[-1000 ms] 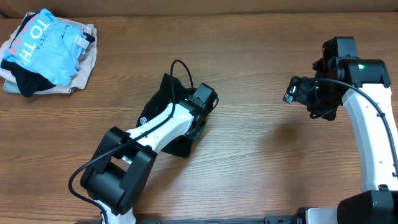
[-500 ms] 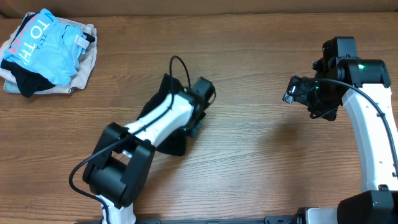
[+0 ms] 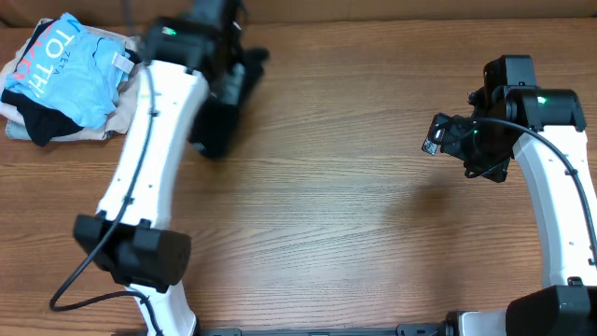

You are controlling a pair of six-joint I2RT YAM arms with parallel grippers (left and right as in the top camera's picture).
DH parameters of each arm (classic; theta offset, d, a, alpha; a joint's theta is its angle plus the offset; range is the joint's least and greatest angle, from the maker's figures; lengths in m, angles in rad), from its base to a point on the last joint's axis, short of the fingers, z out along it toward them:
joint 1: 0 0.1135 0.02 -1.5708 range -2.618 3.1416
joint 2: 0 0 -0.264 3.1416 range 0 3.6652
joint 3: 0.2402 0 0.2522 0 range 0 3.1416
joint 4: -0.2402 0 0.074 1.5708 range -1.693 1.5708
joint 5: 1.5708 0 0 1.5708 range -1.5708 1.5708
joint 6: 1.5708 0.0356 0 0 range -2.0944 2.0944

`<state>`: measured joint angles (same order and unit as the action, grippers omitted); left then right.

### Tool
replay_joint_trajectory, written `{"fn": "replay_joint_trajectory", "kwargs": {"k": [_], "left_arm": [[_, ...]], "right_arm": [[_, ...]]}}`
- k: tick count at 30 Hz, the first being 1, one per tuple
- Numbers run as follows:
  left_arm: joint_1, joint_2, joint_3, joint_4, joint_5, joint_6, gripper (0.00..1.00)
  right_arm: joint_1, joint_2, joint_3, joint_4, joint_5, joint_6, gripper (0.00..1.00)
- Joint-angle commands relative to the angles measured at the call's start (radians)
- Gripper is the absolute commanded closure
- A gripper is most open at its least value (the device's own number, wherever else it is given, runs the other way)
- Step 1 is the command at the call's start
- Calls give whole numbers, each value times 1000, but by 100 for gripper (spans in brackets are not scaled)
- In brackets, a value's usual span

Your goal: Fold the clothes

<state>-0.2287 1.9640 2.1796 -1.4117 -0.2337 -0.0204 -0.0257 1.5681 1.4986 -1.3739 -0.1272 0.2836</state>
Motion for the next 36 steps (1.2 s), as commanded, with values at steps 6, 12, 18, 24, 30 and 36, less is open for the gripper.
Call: {"fn": "replay_joint_trajectory", "kwargs": {"k": [6,12,18,24,30,36], "left_arm": [[238,-12,166,93,-102,206,96],[391,-11,164,283,-121,311,96],[536,20,164,525,-34,314,96],[628,97,164,634,97,496,96],[668,203,164,704,92,514,96],[681,261,164,822,39,570,96]], "right_arm": [[-4,-14,7,3,-5,-3,0],[-4,-14,7,15,-5,0,0],[-4,-14,7,15,-5,0,0],[-4,-14,7,21,-4,0,0],[-4,-14,7,35,-4,0,0],[-4,-14,7,58,-5,0,3]]}}
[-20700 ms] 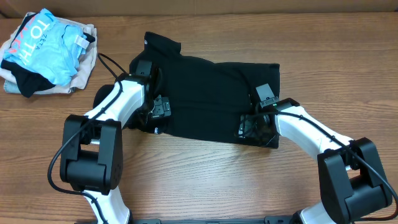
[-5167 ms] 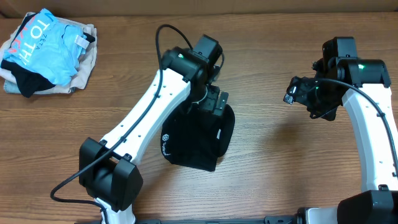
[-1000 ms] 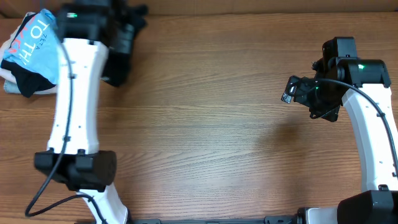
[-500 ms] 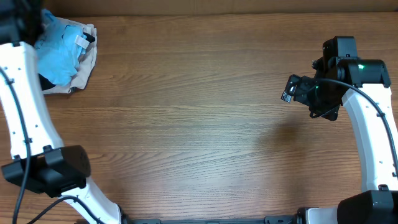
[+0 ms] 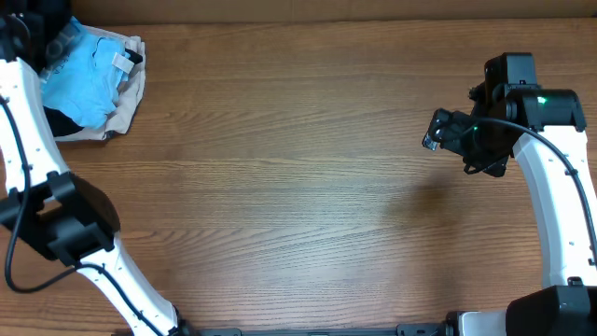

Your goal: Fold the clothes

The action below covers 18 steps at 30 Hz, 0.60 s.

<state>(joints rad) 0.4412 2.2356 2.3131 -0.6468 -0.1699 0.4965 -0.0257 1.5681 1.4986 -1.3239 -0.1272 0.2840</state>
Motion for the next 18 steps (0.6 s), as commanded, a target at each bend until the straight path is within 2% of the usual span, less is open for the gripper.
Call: {"fn": "replay_joint_trajectory", "kwargs": {"k": [1,8,14,16,18], "left_arm": [[12,-10,31,78,-24,71,96],[35,-10,31,144,-24,141,96],[76,1,28,17,-6,140,94],[89,3,13,-39,51,140,79],[96,3,-1,-92,136,139,54]], "right_arm": [[-4,-14,7,11,-5,0,4],[-4,-14,7,17,-5,3,5],[-4,-14,7,17,-5,3,5],[-4,-14,7,14,-5,3,5],[-4,-14,7,18,-5,3,5]]}}
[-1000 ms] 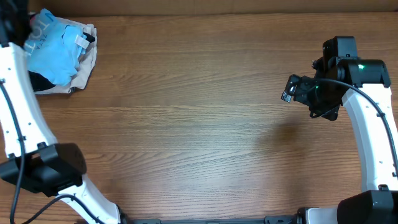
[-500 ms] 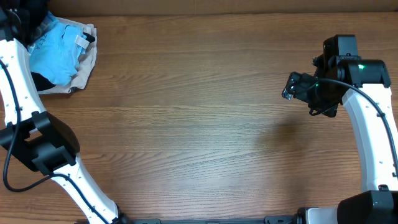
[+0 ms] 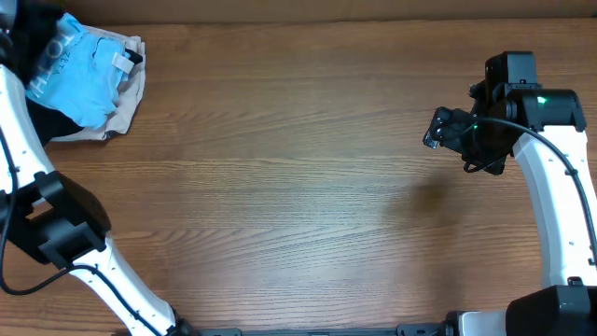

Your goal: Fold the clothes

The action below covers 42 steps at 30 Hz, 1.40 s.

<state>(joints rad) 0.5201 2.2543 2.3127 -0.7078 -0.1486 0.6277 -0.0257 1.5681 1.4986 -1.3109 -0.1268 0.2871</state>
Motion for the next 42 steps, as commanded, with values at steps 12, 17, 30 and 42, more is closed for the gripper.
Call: {"fn": "replay_joint_trajectory", "kwargs": {"k": [12,17,30,42], "left_arm": [[-48,-16,-52,-180,438,-183,0],[-100,-16,-51,-187,454,-315,0],[-61,-137,137,-276,532,-621,0],[37,-67,143,-208,224,-620,0]], "right_arm": [[-3,-14,7,29,-61,1,6],[-3,-14,7,23,-61,1,6],[-3,-14,7,-1,-57,-4,6],[-3,-14,7,21,-58,-3,6]]}}
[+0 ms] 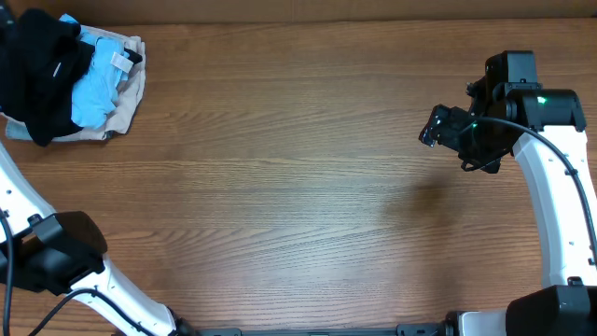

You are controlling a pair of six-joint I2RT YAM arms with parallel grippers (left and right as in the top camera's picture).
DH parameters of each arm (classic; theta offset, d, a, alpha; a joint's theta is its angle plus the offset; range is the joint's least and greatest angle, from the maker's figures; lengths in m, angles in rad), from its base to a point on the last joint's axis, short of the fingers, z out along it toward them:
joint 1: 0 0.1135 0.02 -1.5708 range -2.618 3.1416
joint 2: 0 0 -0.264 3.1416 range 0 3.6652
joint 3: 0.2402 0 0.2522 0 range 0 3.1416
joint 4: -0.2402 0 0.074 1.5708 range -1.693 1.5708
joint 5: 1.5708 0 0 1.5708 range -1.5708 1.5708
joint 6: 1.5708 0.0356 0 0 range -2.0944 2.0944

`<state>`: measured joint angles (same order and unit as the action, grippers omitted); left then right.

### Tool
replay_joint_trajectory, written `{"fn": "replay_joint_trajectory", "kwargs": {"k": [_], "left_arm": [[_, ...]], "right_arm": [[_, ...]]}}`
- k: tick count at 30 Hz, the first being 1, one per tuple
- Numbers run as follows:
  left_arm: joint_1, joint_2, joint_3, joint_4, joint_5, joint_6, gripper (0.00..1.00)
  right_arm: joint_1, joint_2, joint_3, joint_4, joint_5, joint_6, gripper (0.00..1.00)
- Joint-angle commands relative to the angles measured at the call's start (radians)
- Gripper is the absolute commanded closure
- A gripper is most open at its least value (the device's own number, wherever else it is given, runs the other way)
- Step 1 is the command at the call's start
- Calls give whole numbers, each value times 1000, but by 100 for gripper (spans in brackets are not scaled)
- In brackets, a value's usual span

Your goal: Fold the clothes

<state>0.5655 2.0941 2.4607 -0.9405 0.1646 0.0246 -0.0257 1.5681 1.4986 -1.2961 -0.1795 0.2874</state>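
A pile of clothes sits at the table's far left corner. A black garment [39, 73] lies crumpled on top of it and covers the left part of a light blue shirt [96, 89]. A beige garment [129, 101] lies underneath. Only the white links of my left arm [17, 201] show at the left edge; its gripper is out of frame. My right gripper [432, 131] hangs above bare table at the right, far from the pile, with nothing visible in it. Whether its fingers are open or shut cannot be made out.
The wooden table [298, 187] stretches between the two arms. The left arm's black base joint [56, 250] stands at the near left, and the right arm's base [555, 313] at the near right. A brown wall edge runs along the back.
The black garment now lies spread over the left of the pile, hiding much of the blue shirt. The left arm has shifted further left and its upper part has left the frame. The right gripper has barely moved.
First my left gripper was just right of the pile with a black garment hanging from it. Then the arm stood at the far left with black cloth at the pile's left edge. Now the black garment rests on the pile. The right arm stayed in place throughout.
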Motion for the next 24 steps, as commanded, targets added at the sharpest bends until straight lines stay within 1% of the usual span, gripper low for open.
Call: {"fn": "replay_joint_trajectory", "kwargs": {"k": [1,3,4,7,13,17,21,24], "left_arm": [[-9,118,-5,40,-90,-17,0],[-10,174,-5,64,-86,-17,0],[-14,232,-5,66,-85,-18,0],[-29,356,-5,32,-88,-17,0],[-37,533,-5,27,-87,-18,0],[-43,634,-5,-13,-87,-16,0],[-43,662,-5,-56,-86,-13,0],[-43,622,3,-73,-85,-13,0]], "right_arm": [[-3,-14,7,5,-5,-3,6],[-3,-14,7,3,-6,-3,6],[-3,-14,7,2,-6,-3,6],[-3,-14,7,2,-5,-3,6],[-3,-14,7,1,-5,-3,6],[-3,-14,7,2,-5,-3,6],[-3,-14,7,0,-5,-3,6],[-3,-14,7,1,-5,-3,6]]}}
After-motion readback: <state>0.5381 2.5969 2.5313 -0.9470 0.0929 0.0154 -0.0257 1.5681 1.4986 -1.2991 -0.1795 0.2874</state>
